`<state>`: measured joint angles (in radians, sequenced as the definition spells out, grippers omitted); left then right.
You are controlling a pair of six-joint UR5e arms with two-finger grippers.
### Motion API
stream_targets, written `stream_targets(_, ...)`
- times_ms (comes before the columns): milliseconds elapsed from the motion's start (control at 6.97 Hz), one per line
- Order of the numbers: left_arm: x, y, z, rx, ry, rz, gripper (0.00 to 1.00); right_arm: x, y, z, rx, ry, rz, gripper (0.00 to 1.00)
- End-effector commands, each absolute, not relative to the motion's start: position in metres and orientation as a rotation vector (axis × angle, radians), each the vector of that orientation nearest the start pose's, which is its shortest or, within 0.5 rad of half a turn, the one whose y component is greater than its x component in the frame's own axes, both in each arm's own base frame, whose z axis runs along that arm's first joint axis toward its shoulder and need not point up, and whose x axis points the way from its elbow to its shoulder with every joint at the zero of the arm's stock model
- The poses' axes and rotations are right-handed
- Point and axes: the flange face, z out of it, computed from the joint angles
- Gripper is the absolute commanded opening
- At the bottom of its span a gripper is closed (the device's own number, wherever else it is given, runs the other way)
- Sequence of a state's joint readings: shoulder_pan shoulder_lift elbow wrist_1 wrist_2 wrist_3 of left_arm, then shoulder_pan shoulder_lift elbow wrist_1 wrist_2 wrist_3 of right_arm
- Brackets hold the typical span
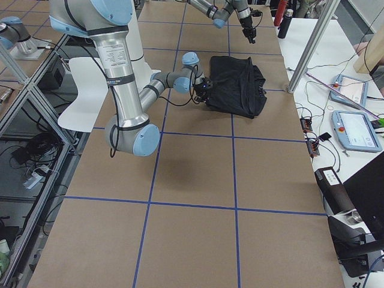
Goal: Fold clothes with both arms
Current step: 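Grasp the folded shirt's corner nearest the right gripper with the right gripper, then drag the shirt toward the robot and rotate it with the right gripper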
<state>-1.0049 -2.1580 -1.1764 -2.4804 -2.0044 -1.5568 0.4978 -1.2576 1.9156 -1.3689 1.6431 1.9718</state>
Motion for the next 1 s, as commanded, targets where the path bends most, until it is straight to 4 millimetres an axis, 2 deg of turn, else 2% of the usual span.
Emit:
stream_targets(0,0.322,-0.679,0.392,0.193,1.158,-0.642,0.46,-0.392,-0.341,0.320,-0.128,-0.908,0.681,0.00)
stream_targets(144,0.321,-0.677,0.387,0.196,1.167,-0.638,0.46,-0.372,-0.320,0.311,-0.180,-0.933,0.618,0.00)
stream_targets(287,0.320,-0.676,0.382,0.201,1.175,-0.636,0.46,-0.388,-0.290,0.308,-0.266,-0.926,0.541,0.00)
stream_targets(431,0.319,-0.675,0.377,0.204,1.181,-0.632,0.46,-0.404,-0.258,0.313,-0.310,-0.901,0.473,0.00)
stream_targets(574,0.318,-0.671,0.373,0.206,1.192,-0.628,0.46,-0.410,-0.228,0.314,-0.347,-0.886,0.412,0.00)
stream_targets(718,0.318,-0.663,0.373,0.181,1.205,-0.611,0.46,-0.401,-0.195,0.321,-0.377,-0.857,0.355,0.00)
stream_targets(861,0.315,-0.658,0.367,0.171,1.223,-0.597,0.46,-0.405,-0.168,0.321,-0.406,-0.840,0.307,0.00)
